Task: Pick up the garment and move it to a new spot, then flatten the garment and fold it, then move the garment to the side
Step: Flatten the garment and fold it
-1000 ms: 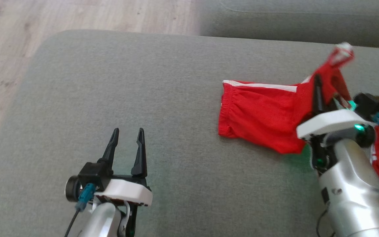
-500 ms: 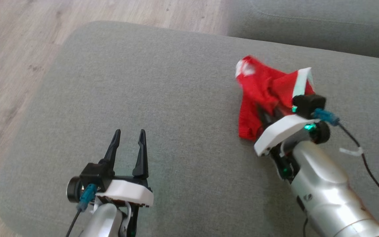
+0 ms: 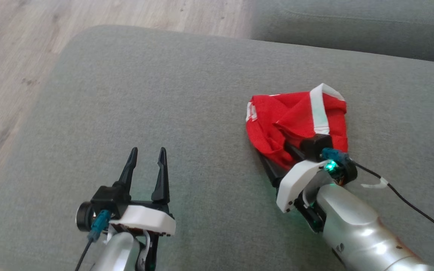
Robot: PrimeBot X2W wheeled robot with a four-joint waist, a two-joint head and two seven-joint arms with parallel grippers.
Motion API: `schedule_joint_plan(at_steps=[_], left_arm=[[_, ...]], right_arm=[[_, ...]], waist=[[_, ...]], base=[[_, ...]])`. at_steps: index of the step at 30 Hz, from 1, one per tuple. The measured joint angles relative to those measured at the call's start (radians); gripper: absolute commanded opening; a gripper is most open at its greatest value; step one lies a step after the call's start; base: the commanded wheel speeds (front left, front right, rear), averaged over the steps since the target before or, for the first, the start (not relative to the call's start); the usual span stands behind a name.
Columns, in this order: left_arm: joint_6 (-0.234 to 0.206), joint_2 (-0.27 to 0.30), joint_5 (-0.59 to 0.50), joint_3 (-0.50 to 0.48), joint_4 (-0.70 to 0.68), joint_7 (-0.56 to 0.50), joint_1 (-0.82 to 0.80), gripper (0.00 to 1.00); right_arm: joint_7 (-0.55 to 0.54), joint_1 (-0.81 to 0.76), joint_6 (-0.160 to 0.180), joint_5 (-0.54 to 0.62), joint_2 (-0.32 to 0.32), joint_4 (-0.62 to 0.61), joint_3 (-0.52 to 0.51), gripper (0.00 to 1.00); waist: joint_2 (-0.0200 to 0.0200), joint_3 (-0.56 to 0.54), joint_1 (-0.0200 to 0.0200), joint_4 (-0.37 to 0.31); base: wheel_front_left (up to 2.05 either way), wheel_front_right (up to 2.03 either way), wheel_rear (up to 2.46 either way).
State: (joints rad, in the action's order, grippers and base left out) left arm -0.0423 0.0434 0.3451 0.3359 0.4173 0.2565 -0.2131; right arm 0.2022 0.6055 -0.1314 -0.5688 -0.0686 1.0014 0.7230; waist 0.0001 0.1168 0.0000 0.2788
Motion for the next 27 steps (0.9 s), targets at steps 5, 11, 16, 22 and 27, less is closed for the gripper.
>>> schedule_joint_plan(at_steps=[5,11,16,22,27], left_arm=[[0.001,0.0,0.0,-0.008,-0.001,0.0,0.0,1.0],[0.002,0.0,-0.002,-0.022,-0.014,0.0,0.0,1.0],[0.002,0.0,-0.003,-0.033,-0.036,0.0,0.009,1.0],[0.008,0.0,-0.003,-0.038,-0.049,0.0,0.017,1.0],[0.009,0.0,-0.005,-0.04,-0.059,0.0,0.025,1.0]], right_arm=[[0.016,0.006,0.0,0.0,0.001,-0.001,0.038,1.0],[0.042,0.021,0.0,0.037,0.001,-0.047,-0.028,1.0],[0.046,0.007,0.0,0.114,-0.029,-0.181,-0.184,1.0],[0.049,-0.115,0.0,0.247,-0.076,-0.356,-0.434,1.0],[0.049,-0.337,0.0,0.37,-0.047,-0.511,-0.67,1.0]], waist=[[0.0,-0.017,0.0,-0.032],[0.0,-0.052,0.0,-0.09],[0.0,-0.074,-0.0001,-0.136],[0.0,-0.088,-0.0001,-0.178],[0.0,-0.094,0.0,-0.208]], base=[[0.0,0.0,0.0],[0.0,0.0,0.0],[0.0,0.0,0.0],[0.0,0.0,0.0],[0.0,0.0,0.0]])
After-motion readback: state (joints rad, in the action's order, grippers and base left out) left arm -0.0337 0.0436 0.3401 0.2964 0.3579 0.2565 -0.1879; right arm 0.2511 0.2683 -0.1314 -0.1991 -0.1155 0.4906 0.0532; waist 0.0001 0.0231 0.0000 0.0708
